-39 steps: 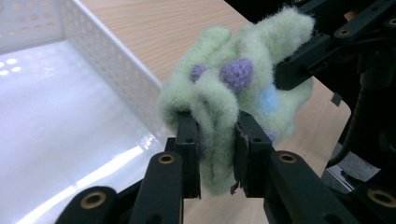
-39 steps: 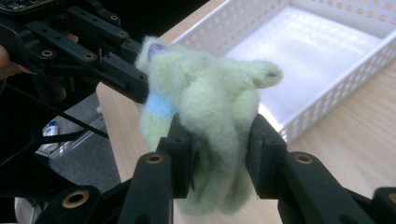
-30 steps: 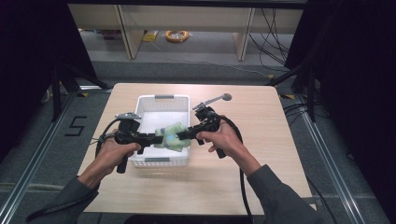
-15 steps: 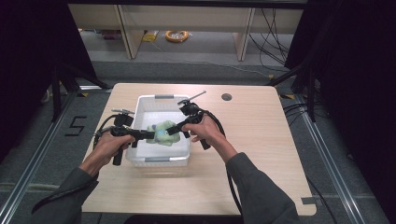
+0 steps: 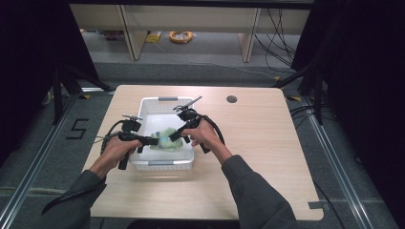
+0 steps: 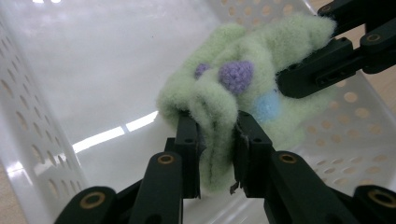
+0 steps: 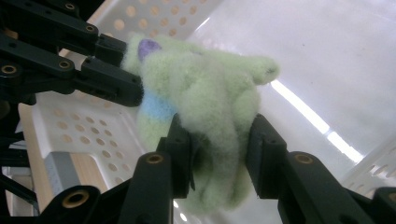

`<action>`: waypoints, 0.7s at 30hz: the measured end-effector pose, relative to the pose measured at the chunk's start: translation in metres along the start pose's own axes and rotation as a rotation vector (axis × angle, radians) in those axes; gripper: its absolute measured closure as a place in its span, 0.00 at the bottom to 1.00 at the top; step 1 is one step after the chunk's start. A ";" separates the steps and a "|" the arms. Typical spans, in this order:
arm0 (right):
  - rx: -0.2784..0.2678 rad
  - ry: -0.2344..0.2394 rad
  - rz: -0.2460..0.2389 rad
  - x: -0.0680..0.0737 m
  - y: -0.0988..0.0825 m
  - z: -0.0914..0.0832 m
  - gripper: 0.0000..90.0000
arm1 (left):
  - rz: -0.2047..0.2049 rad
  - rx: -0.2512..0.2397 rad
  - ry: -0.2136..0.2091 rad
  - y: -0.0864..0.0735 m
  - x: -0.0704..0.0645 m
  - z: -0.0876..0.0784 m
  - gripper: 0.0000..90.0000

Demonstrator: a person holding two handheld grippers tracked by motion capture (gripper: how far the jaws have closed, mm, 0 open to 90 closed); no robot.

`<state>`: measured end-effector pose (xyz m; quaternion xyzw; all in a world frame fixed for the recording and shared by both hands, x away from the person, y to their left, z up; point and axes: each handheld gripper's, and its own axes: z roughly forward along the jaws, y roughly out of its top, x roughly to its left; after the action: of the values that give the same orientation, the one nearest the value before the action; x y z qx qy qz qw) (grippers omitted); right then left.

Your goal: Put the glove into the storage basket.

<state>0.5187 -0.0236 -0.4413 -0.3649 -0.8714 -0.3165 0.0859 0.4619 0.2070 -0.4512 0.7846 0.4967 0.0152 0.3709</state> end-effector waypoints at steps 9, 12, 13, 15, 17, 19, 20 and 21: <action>0.037 -0.043 -0.009 0.004 0.000 0.010 0.74 | 0.031 0.061 0.054 0.000 -0.005 0.012 0.80; 0.044 -0.042 -0.002 0.005 -0.001 0.012 0.74 | 0.029 0.072 0.064 -0.001 -0.005 0.015 0.80; 0.047 -0.048 -0.004 0.005 -0.001 0.012 0.74 | 0.033 0.084 0.071 -0.001 -0.005 0.016 0.80; 0.056 -0.103 -0.027 0.007 -0.001 0.013 0.73 | 0.036 0.090 0.078 -0.001 -0.006 0.018 0.79; 0.065 -0.118 -0.027 0.009 0.000 0.013 0.73 | 0.042 0.092 0.089 -0.001 -0.007 0.020 0.78; 0.074 -0.130 -0.021 0.010 0.000 0.015 0.72 | 0.049 0.104 0.106 -0.002 -0.008 0.023 0.78; 0.079 -0.141 -0.025 0.010 0.000 0.015 0.72 | 0.055 0.107 0.109 -0.002 -0.008 0.024 0.78; 0.085 -0.149 -0.030 0.010 0.000 0.015 0.71 | 0.056 0.116 0.116 -0.002 -0.009 0.025 0.77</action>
<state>0.5131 -0.0085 -0.4498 -0.3704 -0.8933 -0.2525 0.0314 0.4656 0.1867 -0.4674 0.8159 0.4954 0.0421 0.2950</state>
